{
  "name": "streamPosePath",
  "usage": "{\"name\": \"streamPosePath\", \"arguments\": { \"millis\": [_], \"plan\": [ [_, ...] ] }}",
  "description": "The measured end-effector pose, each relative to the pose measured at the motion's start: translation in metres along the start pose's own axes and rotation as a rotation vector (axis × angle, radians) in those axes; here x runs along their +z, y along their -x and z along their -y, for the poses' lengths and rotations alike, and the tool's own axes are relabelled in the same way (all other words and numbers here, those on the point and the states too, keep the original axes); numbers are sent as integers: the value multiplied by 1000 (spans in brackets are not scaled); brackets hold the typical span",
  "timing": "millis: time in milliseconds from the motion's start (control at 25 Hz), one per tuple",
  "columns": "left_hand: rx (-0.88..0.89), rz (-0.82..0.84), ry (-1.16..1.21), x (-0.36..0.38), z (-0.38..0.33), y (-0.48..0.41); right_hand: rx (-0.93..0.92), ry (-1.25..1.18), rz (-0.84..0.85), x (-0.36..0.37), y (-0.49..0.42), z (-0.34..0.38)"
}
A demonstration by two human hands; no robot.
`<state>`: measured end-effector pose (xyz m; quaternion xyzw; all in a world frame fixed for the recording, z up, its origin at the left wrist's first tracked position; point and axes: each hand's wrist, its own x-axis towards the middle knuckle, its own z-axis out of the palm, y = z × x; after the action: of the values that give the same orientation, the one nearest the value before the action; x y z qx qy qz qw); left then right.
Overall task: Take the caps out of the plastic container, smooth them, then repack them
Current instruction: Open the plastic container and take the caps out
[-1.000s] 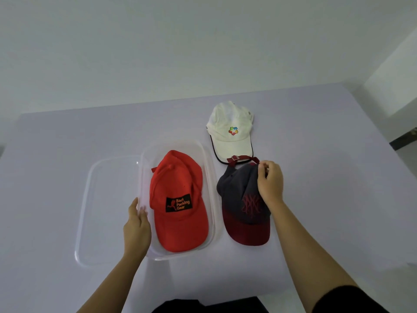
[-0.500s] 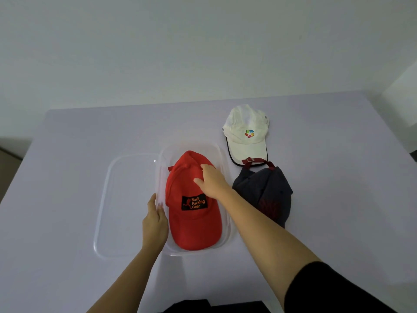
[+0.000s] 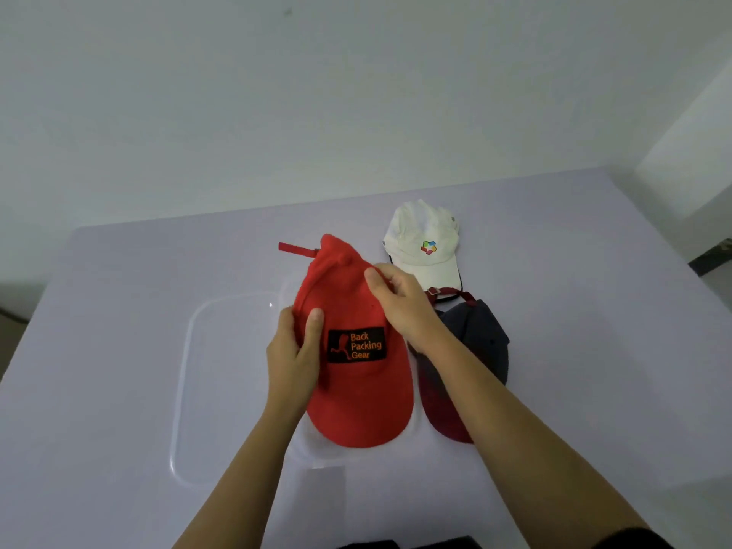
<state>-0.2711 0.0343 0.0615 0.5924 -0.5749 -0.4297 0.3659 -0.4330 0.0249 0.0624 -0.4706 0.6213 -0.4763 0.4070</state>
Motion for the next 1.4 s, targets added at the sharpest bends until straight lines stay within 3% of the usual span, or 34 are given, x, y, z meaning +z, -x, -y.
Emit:
{"name": "streamPosePath", "arguments": {
  "millis": [320,480,640,800,1000,1240,1320,1400],
  "plan": [
    [198,159,188,131,-83,-11,-155,65,-425,-152,-2,17],
    [203,248,168,236,-115,-14,-50,82,-539,-262,-1,-29],
    [97,290,49,321,-102,-25,194,83,-364,-310,19,-124],
    [-5,285,-108,374,-73,-29,230,132,-166,-321,25,-203],
    [-83,344,-293,402,-64,-46,315,291,-195,-329,10,-245],
    [-83,474,-370,393,-63,-49,323,389,-169,-331,2,-244],
    [-19,461,-328,372,-68,-39,331,454,-216,-321,11,-225],
    [48,374,-295,341,-70,-27,221,477,-304,-304,27,-202]
  ]
}}
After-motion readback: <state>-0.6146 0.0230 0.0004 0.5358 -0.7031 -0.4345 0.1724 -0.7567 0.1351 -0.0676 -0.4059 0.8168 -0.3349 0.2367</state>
